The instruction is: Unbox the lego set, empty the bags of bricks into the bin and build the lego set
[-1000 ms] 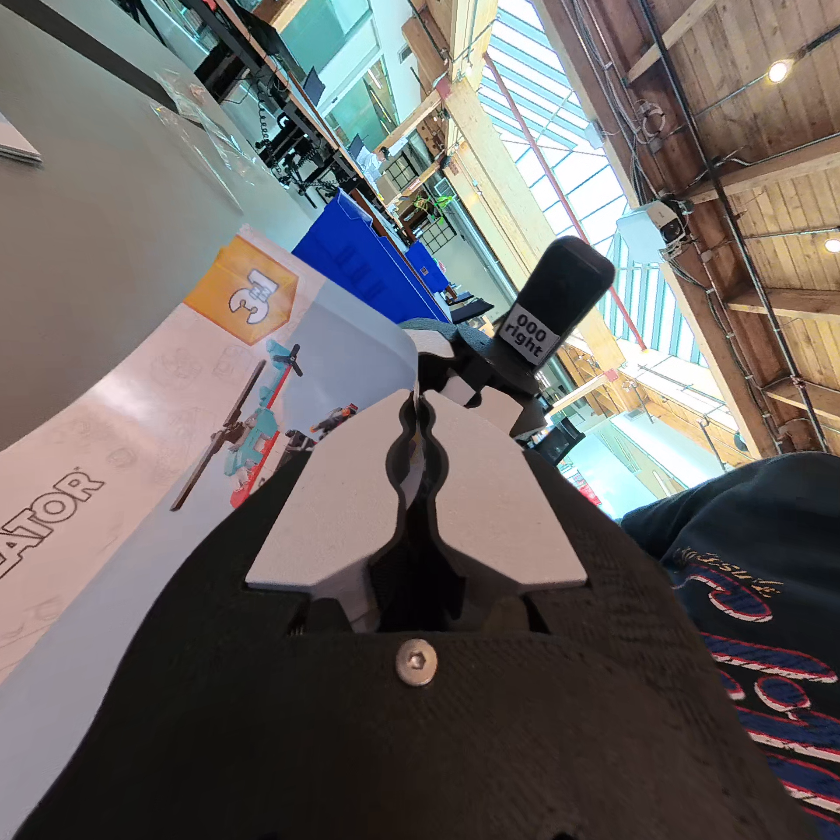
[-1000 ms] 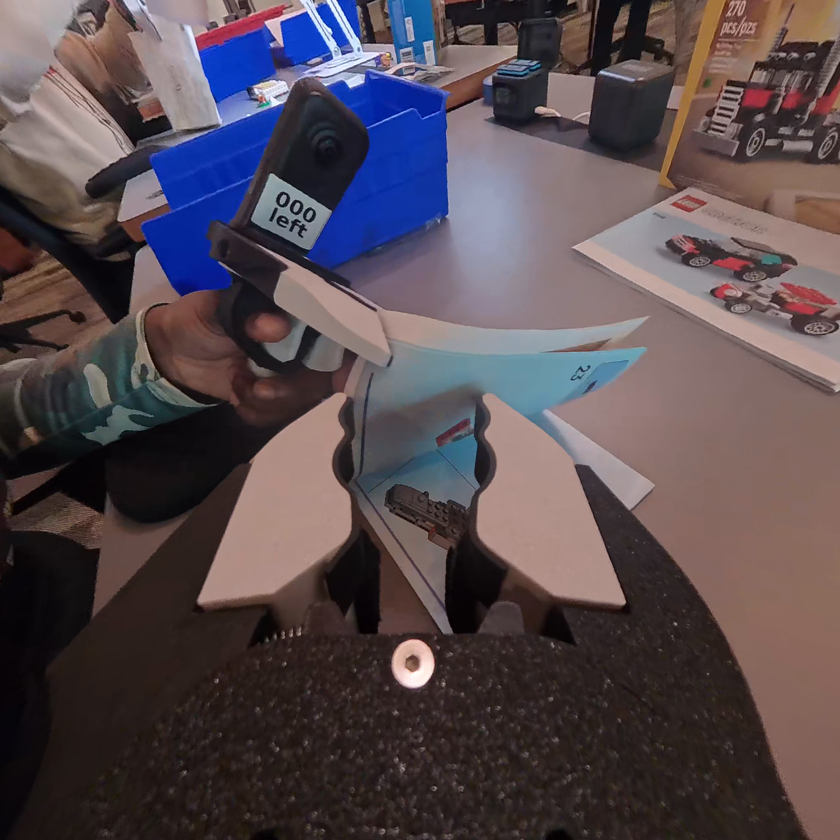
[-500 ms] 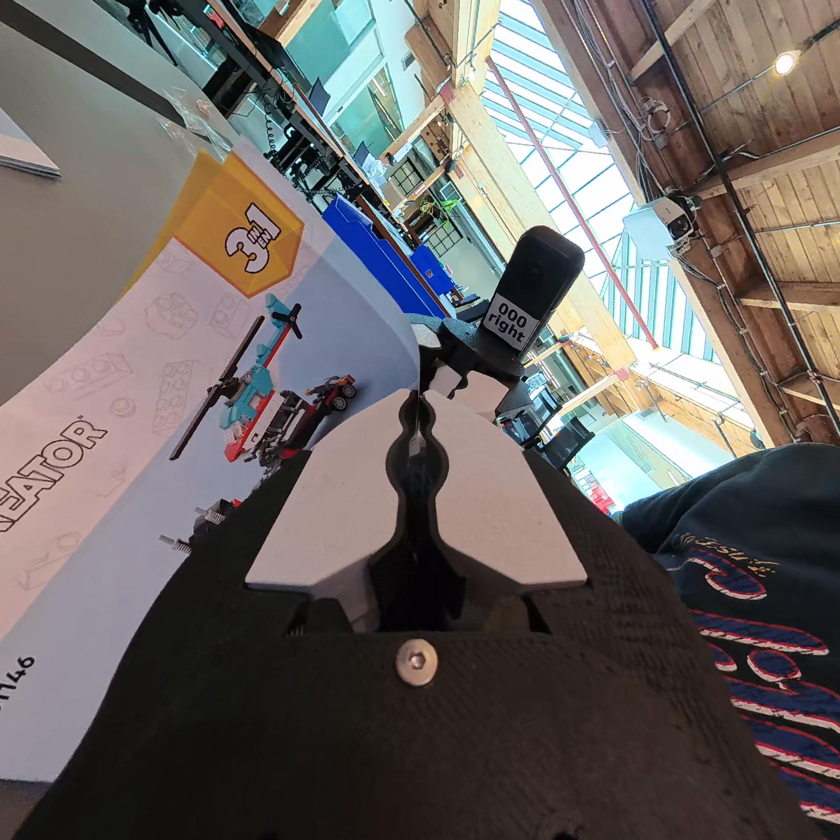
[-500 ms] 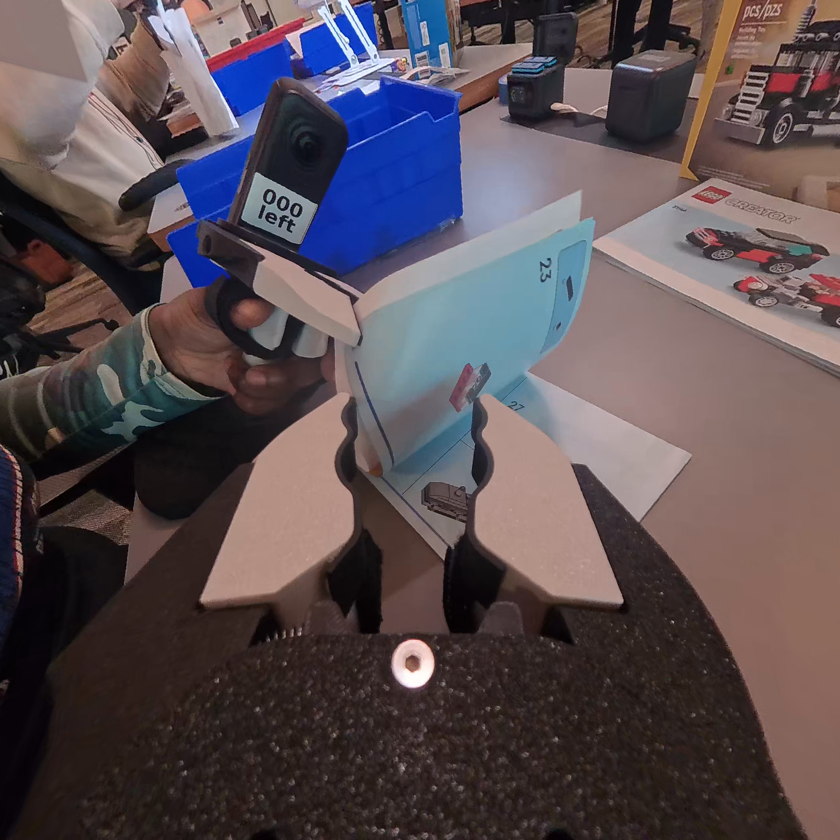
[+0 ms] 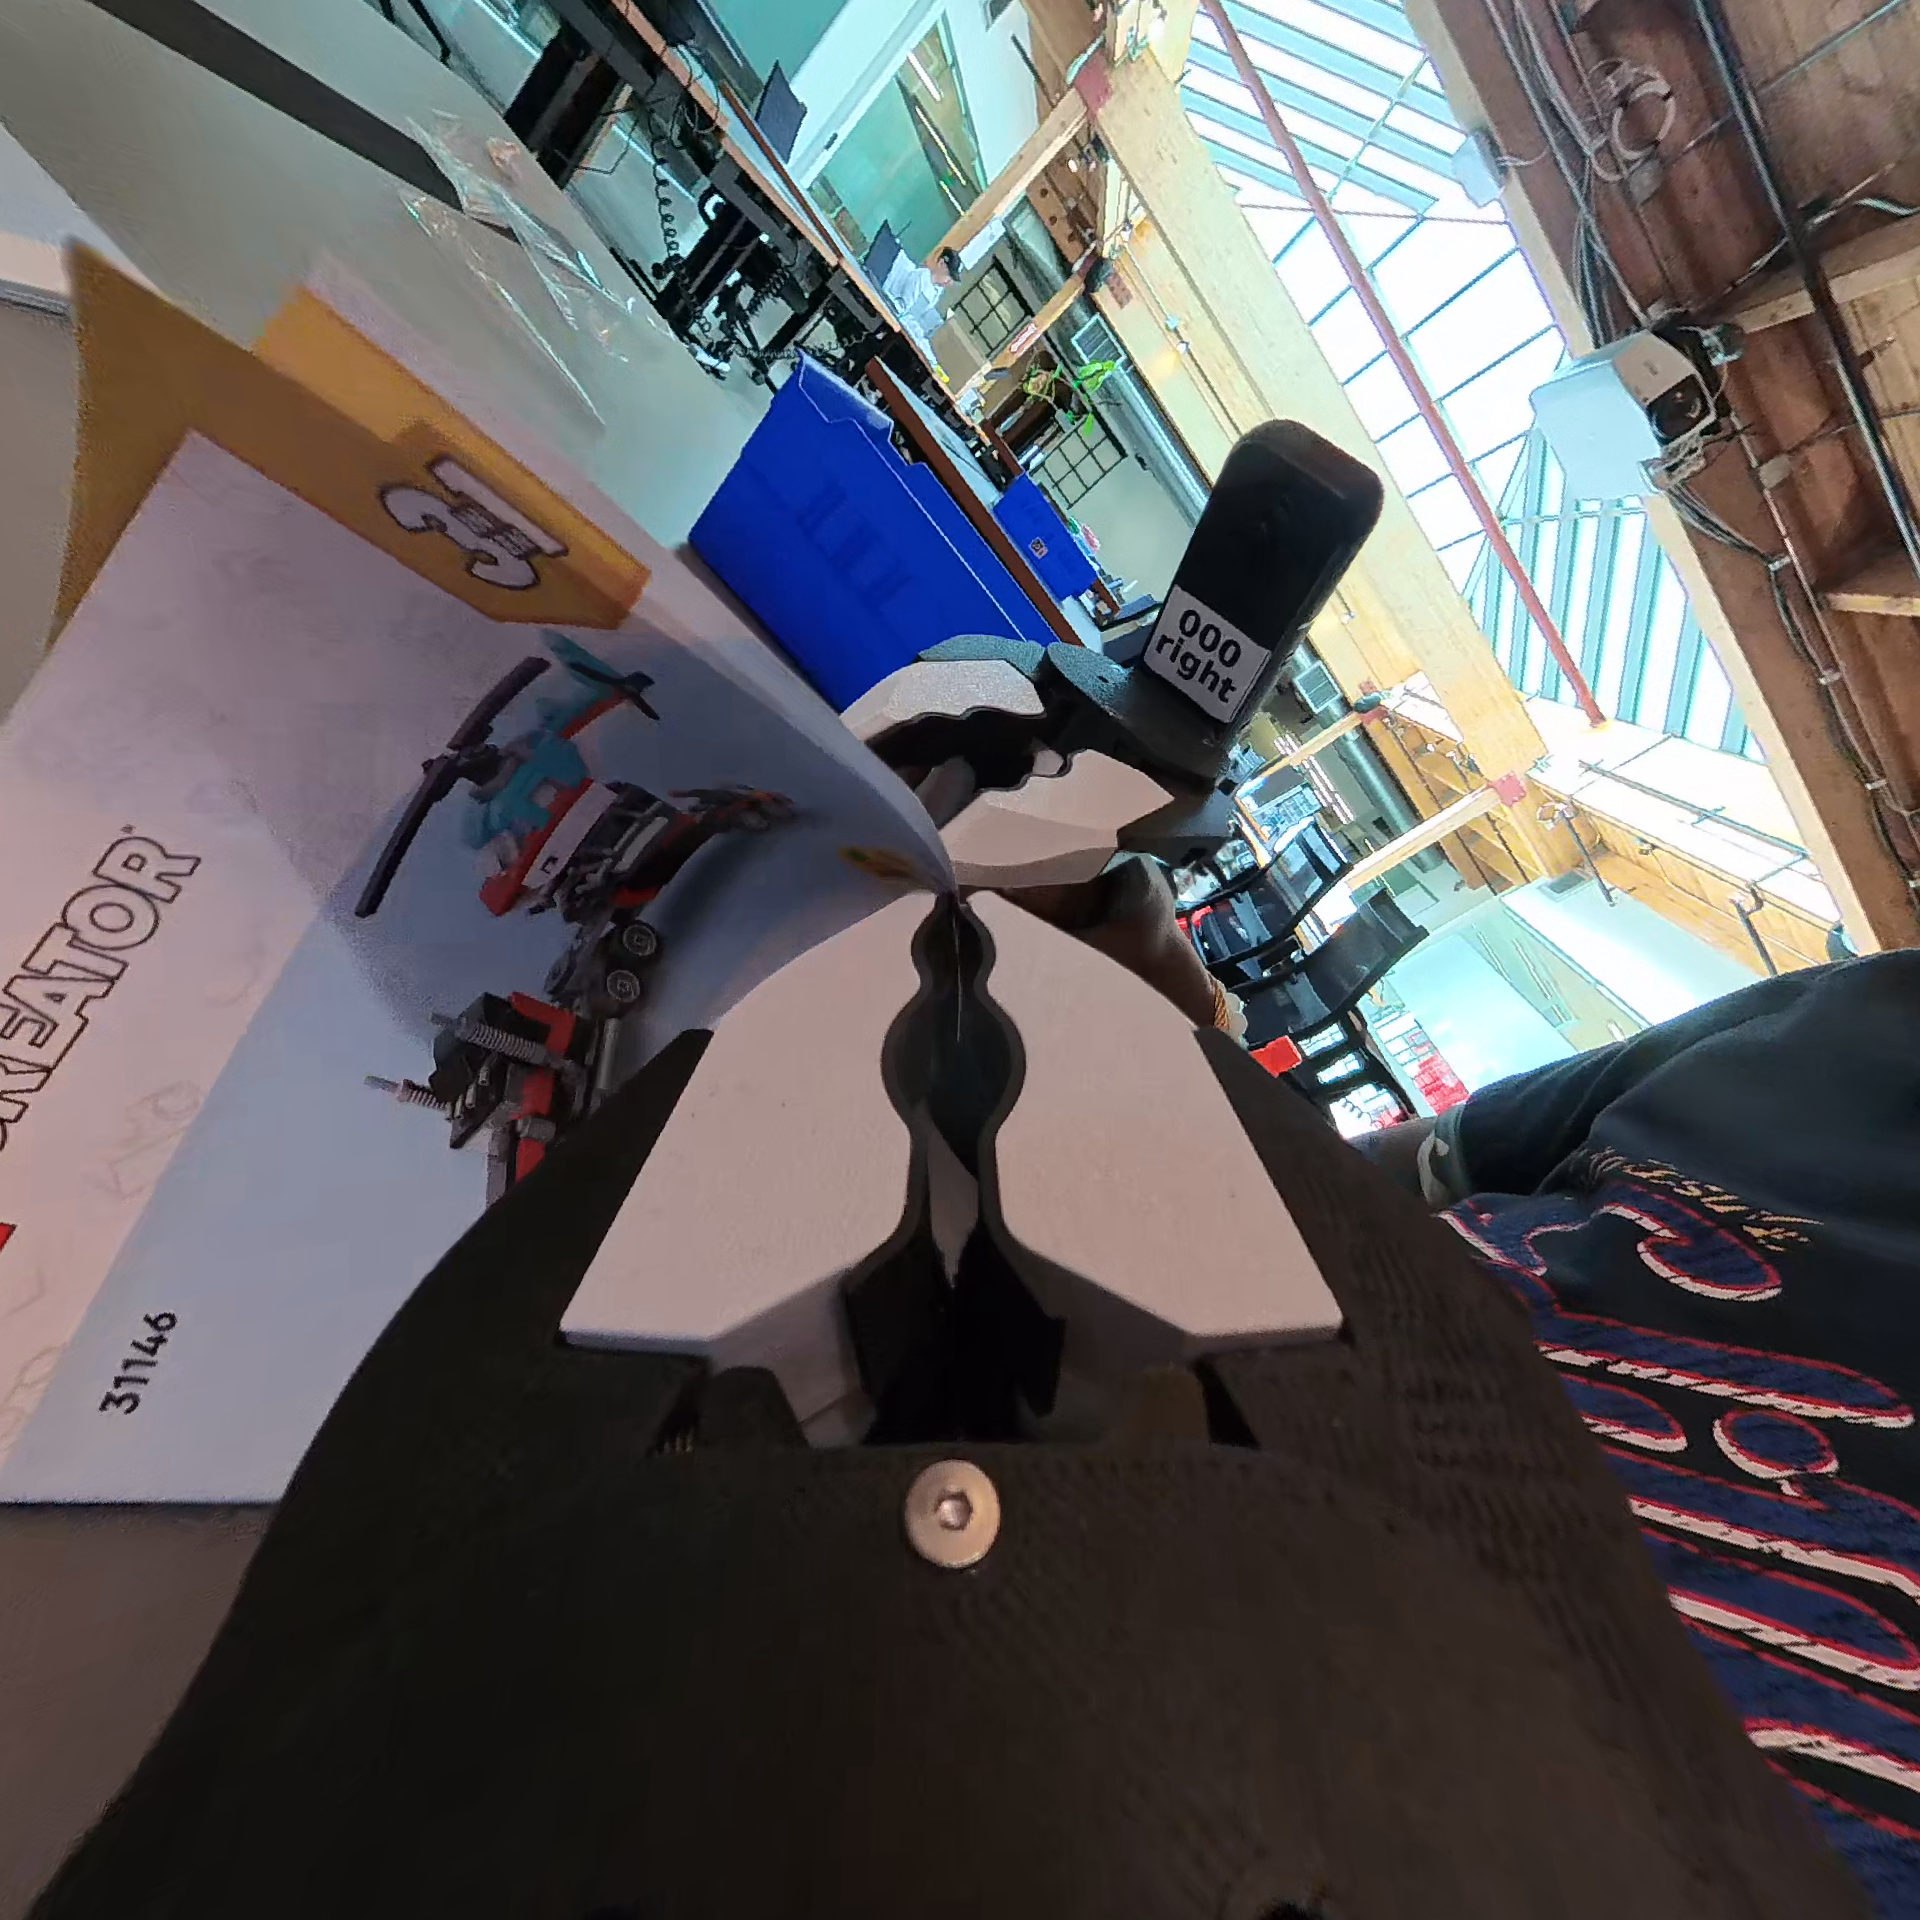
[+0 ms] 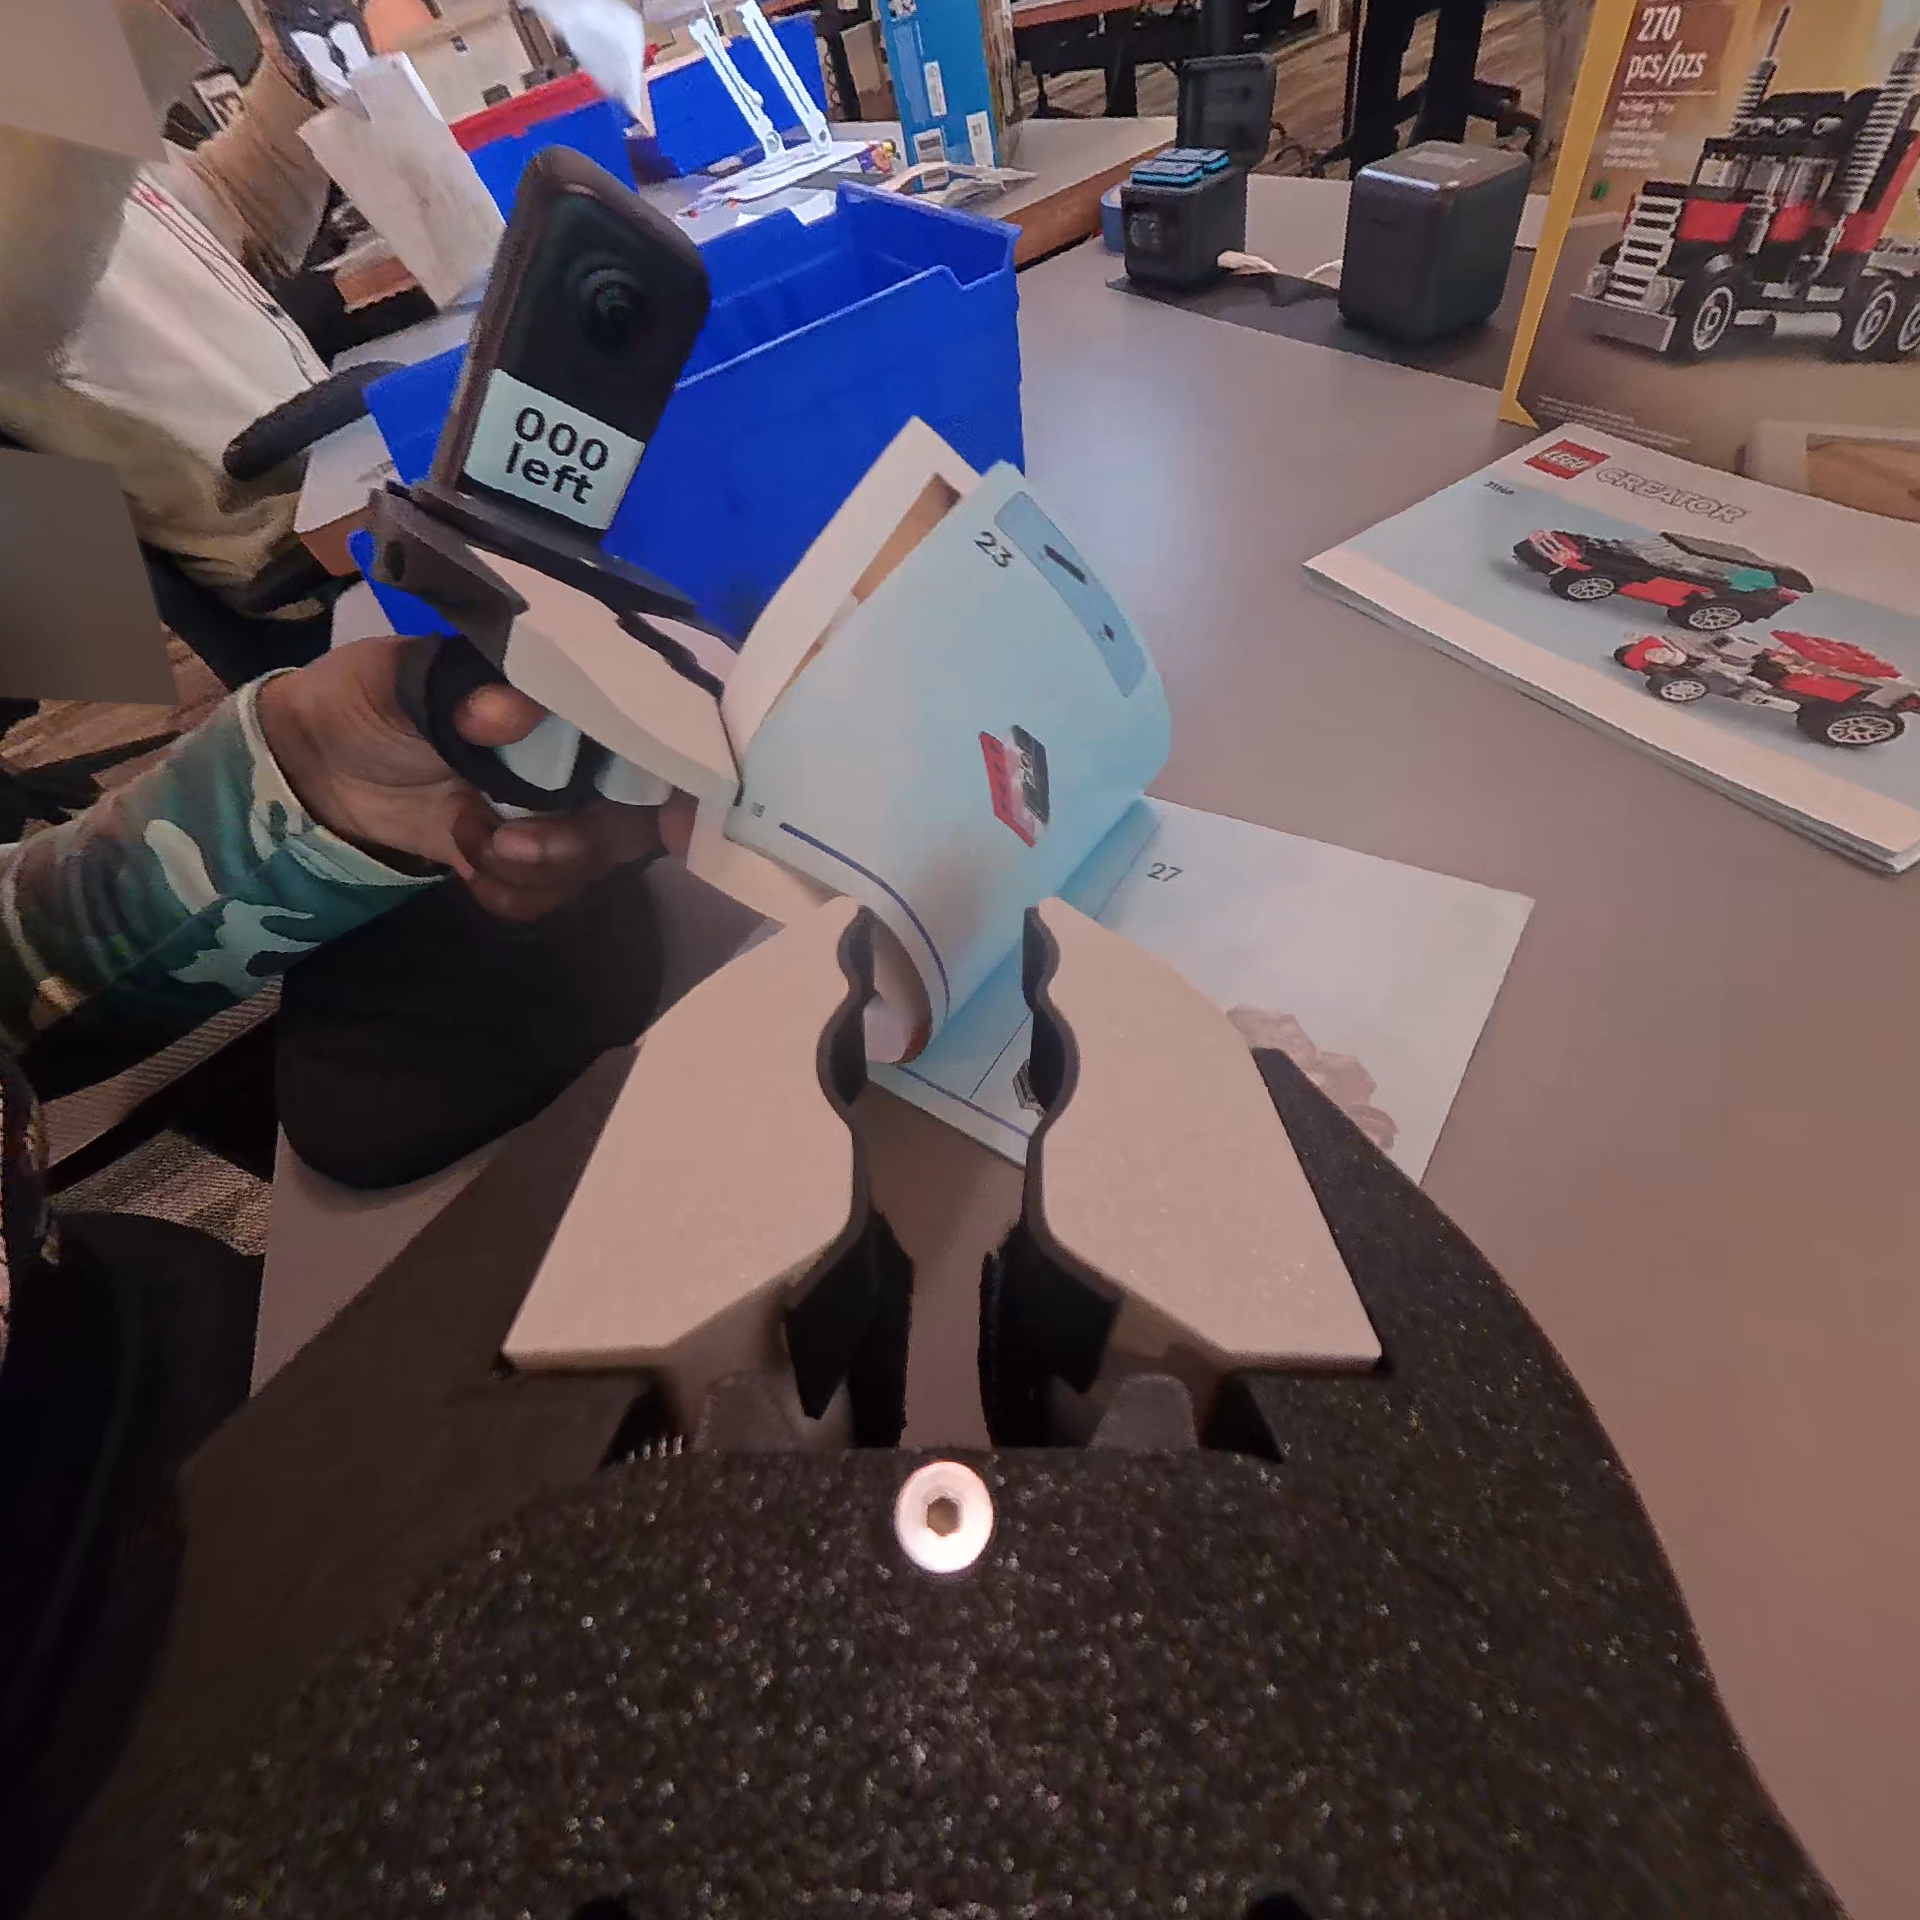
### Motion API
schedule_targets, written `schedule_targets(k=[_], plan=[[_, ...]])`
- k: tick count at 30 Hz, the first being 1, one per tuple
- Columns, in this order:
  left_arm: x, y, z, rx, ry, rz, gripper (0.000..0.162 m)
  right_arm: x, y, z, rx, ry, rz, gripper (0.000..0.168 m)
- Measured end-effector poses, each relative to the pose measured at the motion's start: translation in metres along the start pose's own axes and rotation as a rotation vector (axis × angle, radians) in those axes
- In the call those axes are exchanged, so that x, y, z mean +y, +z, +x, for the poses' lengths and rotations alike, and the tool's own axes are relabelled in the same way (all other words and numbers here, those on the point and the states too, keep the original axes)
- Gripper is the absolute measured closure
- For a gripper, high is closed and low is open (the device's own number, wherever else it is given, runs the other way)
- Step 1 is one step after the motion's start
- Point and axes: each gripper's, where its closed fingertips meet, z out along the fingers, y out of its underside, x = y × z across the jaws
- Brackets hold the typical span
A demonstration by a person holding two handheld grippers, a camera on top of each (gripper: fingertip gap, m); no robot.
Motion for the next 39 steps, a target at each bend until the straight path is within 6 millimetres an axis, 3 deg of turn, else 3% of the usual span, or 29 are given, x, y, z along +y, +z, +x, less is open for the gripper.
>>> schedule_targets(k=[6,12,17,22,24,27,29,39], plan=[[0.0,-0.004,0.001,-0.004,0.009,0.002,0.162,-0.008,0.003,-0.022,-0.082,-0.129,0.012,0.128],[0.001,0.0,0.01,0.049,-0.005,0.007,0.162,-0.005,0.019,-0.036,-0.086,-0.247,-0.064,0.128],[0.001,-0.002,0.015,0.074,0.012,0.005,0.162,-0.01,0.015,-0.042,-0.143,-0.2,-0.024,0.137],[0.005,-0.006,0.019,0.078,0.045,-0.023,0.161,-0.017,0.005,-0.036,-0.152,-0.142,0.039,0.162],[0.004,-0.008,0.018,0.069,0.049,-0.015,0.161,-0.017,0.004,-0.039,-0.173,-0.158,0.04,0.155],[0.002,-0.007,0.019,0.073,0.047,0.0,0.161,-0.018,0.009,-0.049,-0.208,-0.142,0.038,0.124],[0.001,-0.005,0.021,0.092,0.046,0.003,0.161,-0.013,0.014,-0.051,-0.205,-0.149,0.001,0.119],[0.004,-0.002,0.024,0.091,0.07,-0.019,0.162,-0.018,0.009,-0.053,-0.297,-0.056,0.059,0.15]])
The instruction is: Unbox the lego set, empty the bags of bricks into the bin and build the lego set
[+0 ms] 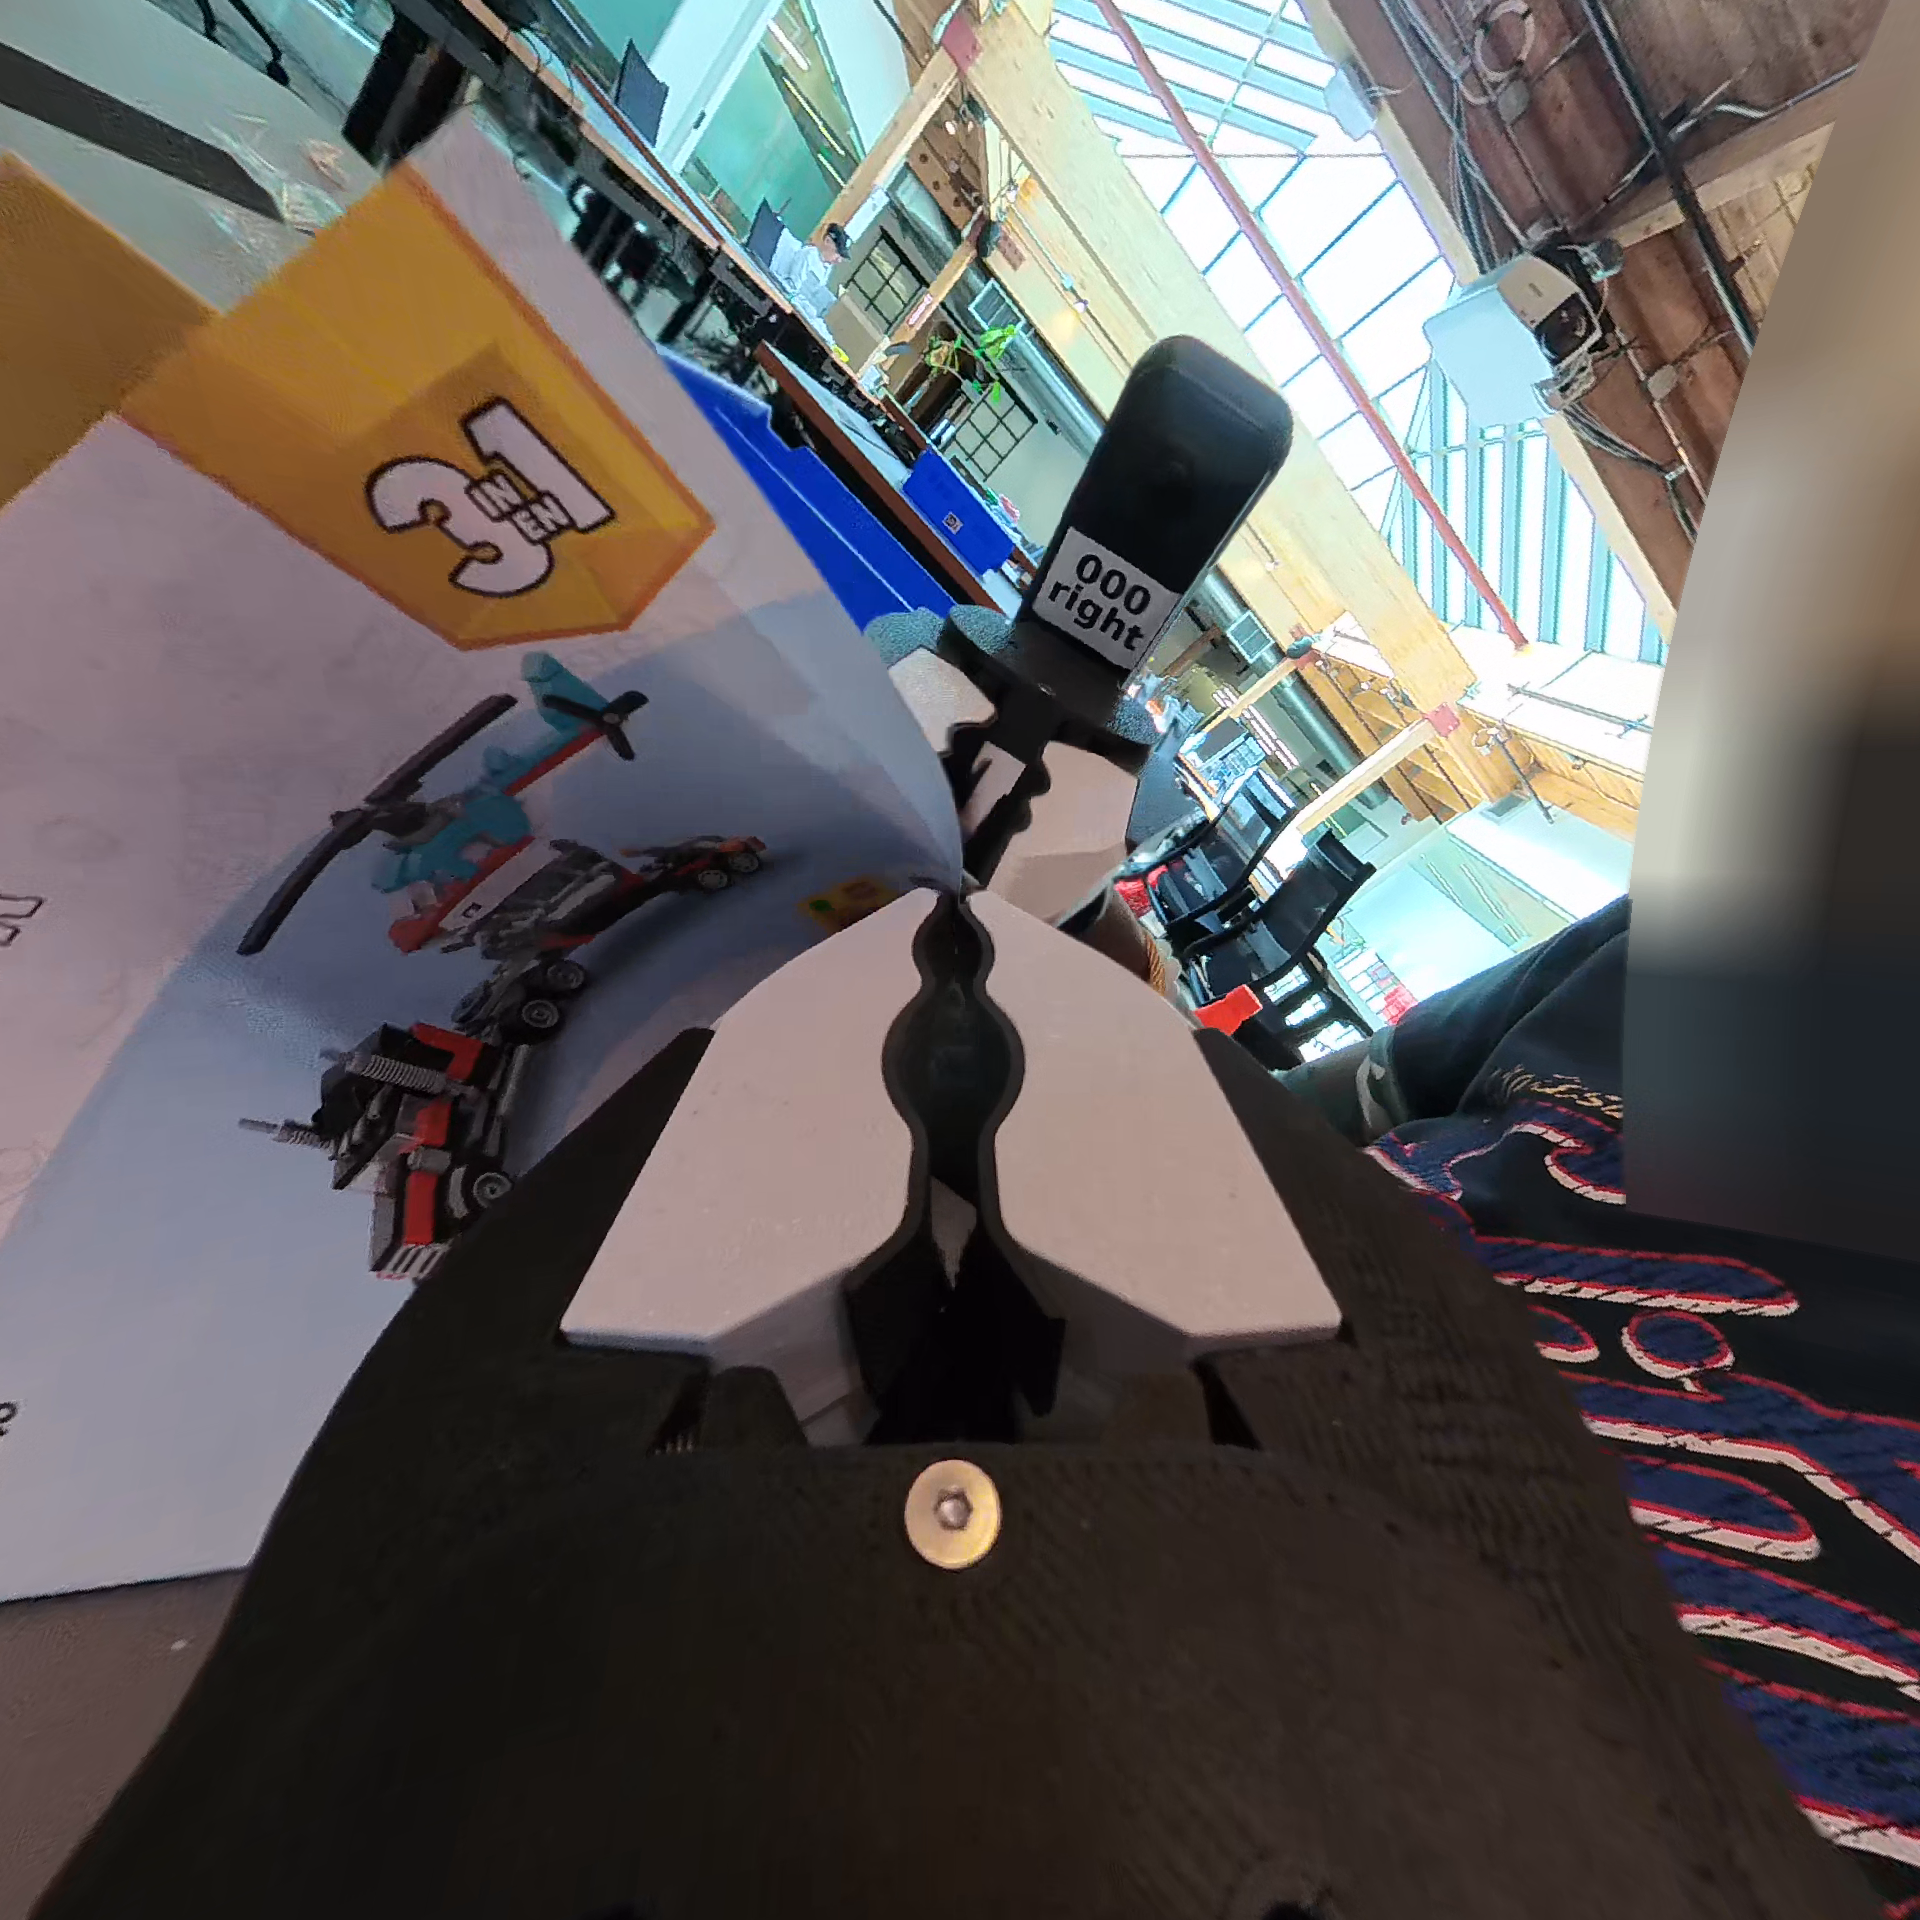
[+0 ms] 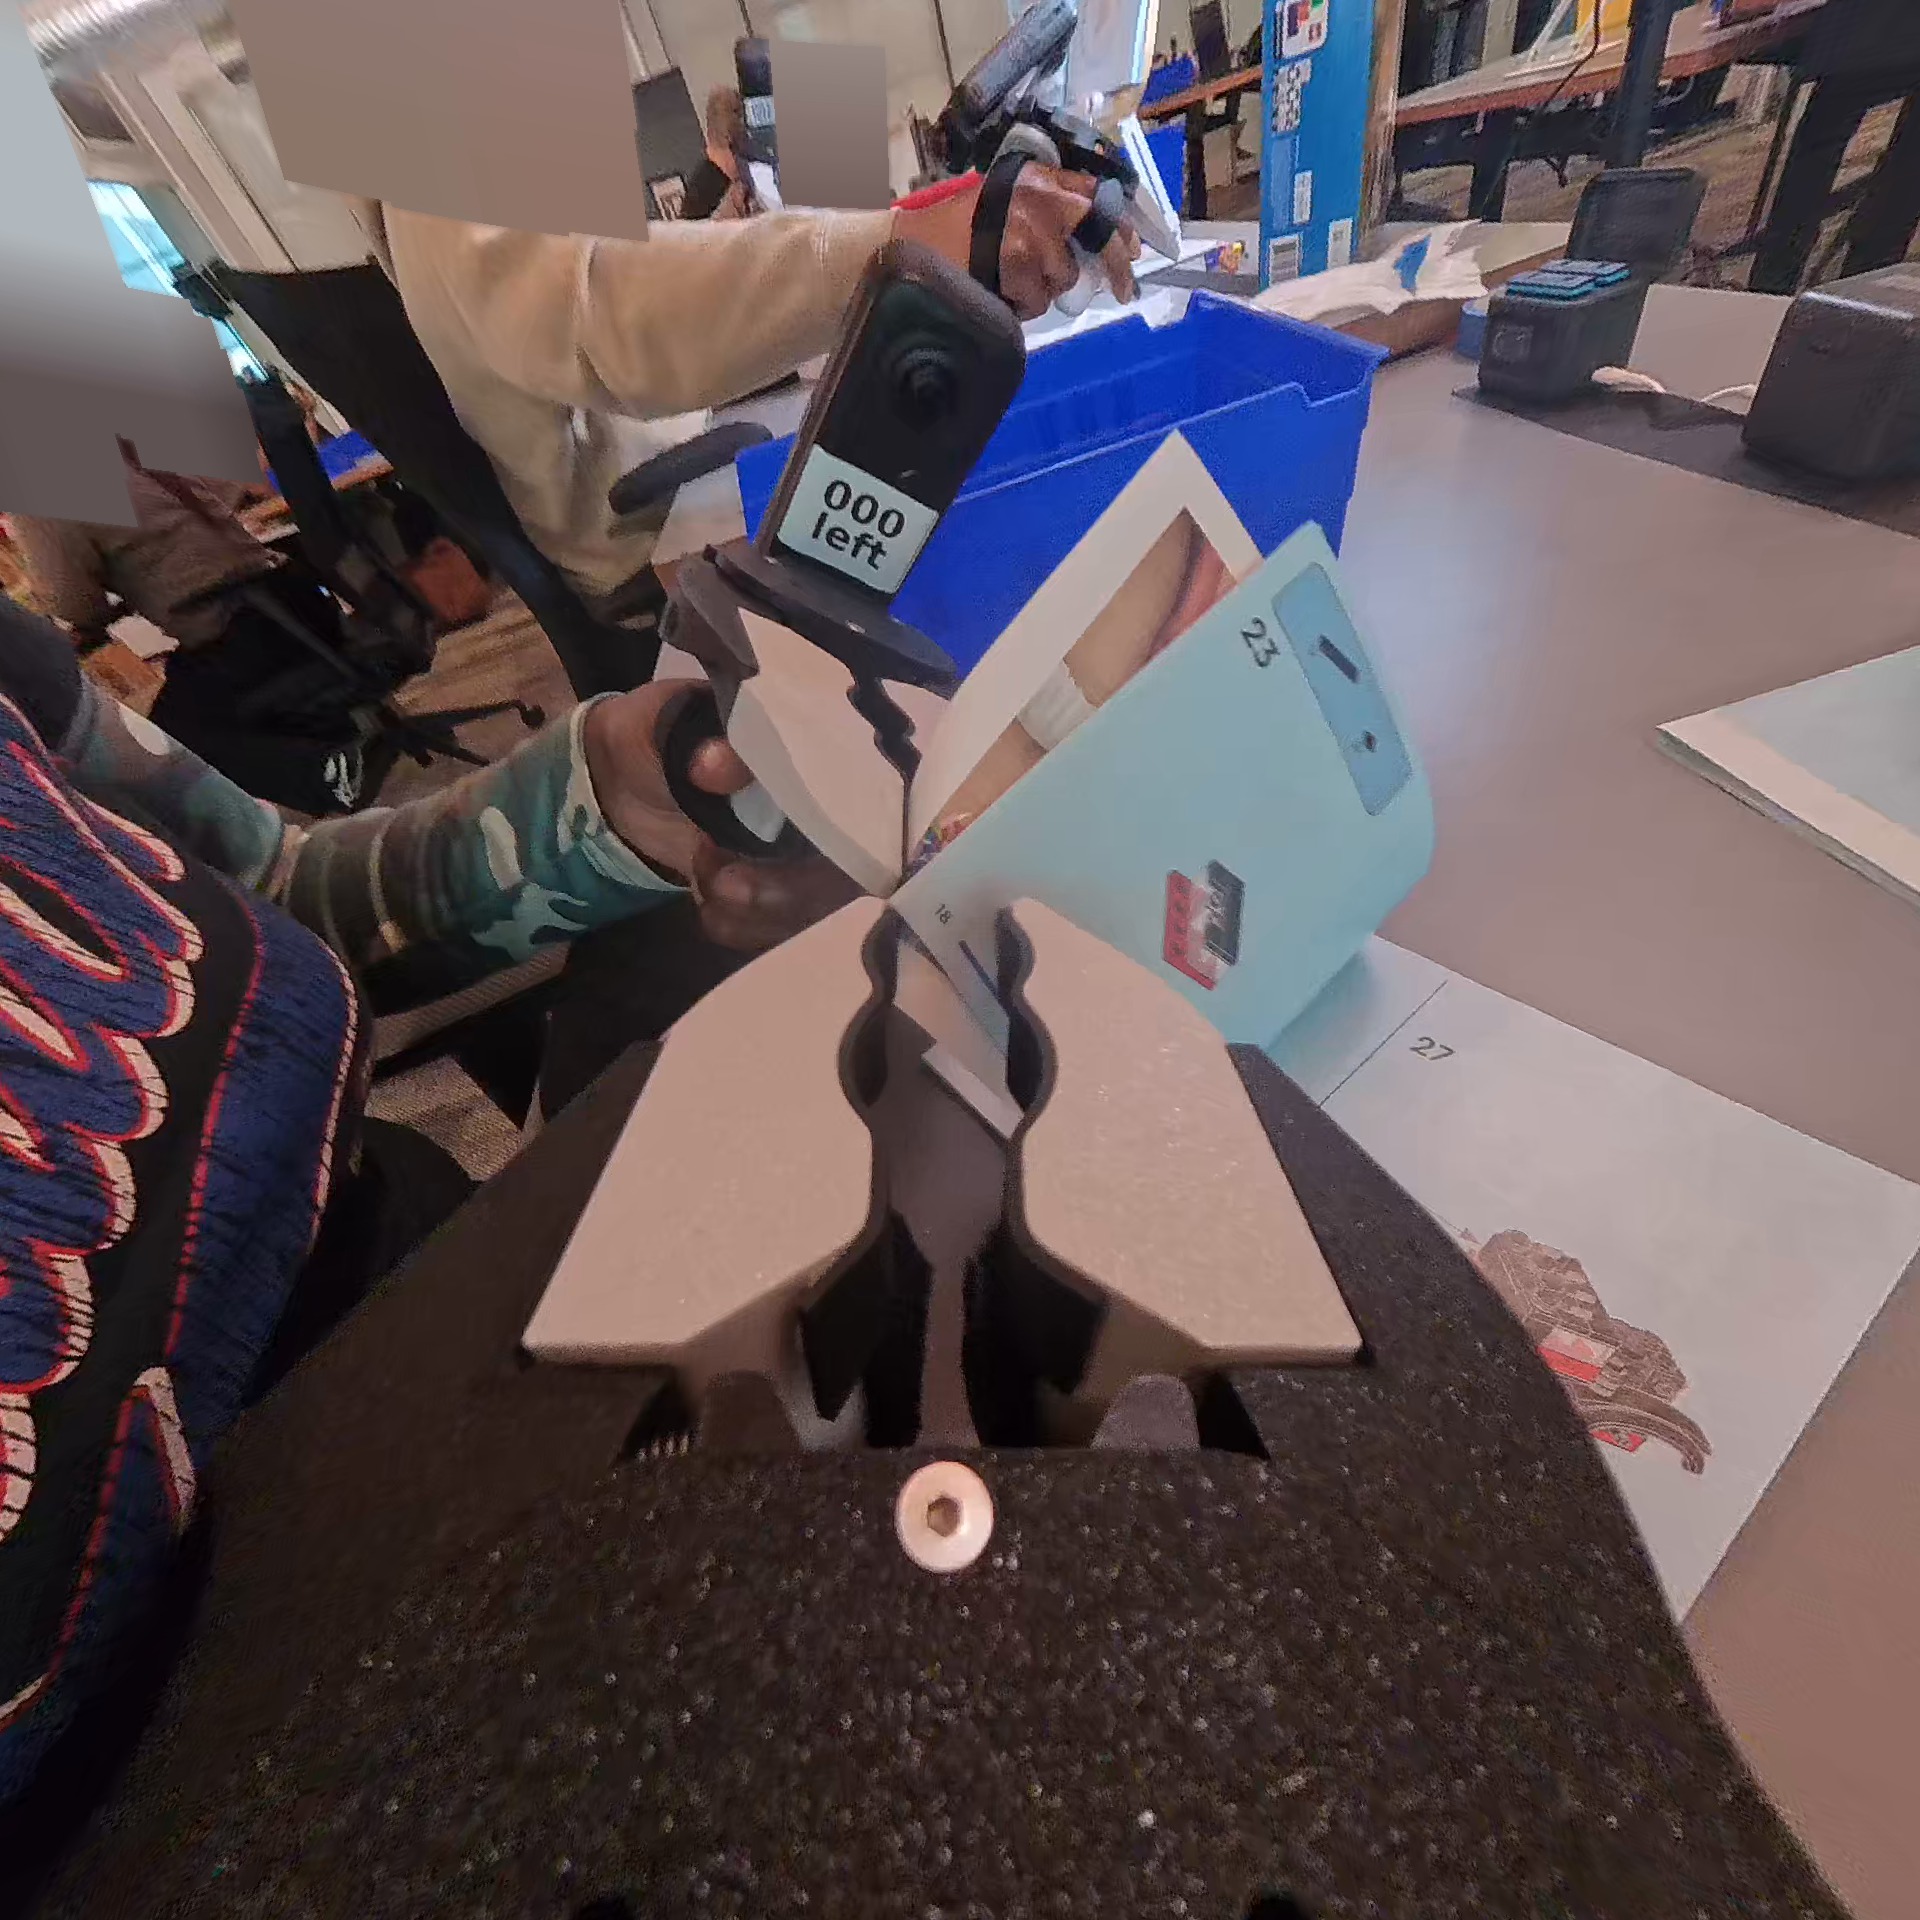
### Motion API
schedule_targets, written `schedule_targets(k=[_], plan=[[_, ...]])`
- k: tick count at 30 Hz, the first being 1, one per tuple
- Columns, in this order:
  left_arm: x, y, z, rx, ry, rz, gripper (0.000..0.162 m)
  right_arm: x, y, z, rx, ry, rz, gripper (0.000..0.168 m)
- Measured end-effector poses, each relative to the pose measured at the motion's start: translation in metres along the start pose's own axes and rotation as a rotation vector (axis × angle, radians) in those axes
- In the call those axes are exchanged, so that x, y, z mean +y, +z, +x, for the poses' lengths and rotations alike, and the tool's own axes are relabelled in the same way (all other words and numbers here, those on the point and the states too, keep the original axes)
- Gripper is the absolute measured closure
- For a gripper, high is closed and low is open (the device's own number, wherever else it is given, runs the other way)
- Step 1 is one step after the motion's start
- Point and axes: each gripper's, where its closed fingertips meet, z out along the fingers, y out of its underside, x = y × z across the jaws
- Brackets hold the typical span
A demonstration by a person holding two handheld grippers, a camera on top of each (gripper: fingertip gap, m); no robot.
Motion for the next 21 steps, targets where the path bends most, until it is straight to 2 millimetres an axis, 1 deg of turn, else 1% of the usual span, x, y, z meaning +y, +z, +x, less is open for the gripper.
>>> schedule_targets(k=[1,2,4,6,8,11,13,17,19,21], plan=[[0.0,-0.001,-0.002,-0.008,-0.001,0.0,0.162,-0.001,-0.001,0.001,0.001,0.011,0.013,0.156],[0.001,-0.002,-0.002,-0.004,-0.003,-0.001,0.162,-0.003,-0.003,0.004,0.024,0.023,0.026,0.164],[0.003,-0.003,0.003,0.027,-0.014,-0.004,0.162,-0.002,-0.007,0.016,0.093,0.029,0.027,0.165],[0.003,-0.004,0.0,0.003,-0.012,-0.002,0.162,-0.001,-0.01,0.017,0.111,0.017,0.016,0.164],[0.002,-0.005,-0.002,-0.007,-0.016,0.012,0.162,-0.003,-0.01,0.012,0.106,-0.04,0.007,0.156],[-0.001,-0.006,-0.001,0.014,-0.04,0.038,0.162,-0.002,-0.007,0.002,0.106,-0.142,-0.025,0.134],[-0.001,-0.006,-0.003,0.012,-0.041,0.04,0.162,0.0,-0.004,-0.002,0.119,-0.198,-0.054,0.129],[-0.002,-0.005,-0.002,0.02,-0.041,0.038,0.162,-0.003,0.003,-0.003,0.158,-0.287,-0.075,0.132],[-0.003,-0.006,-0.001,0.019,-0.038,0.038,0.162,-0.002,0.004,-0.004,0.142,-0.304,-0.088,0.131],[-0.004,-0.009,0.001,0.007,-0.04,0.034,0.162,0.0,0.002,-0.006,0.106,-0.319,-0.107,0.127]])
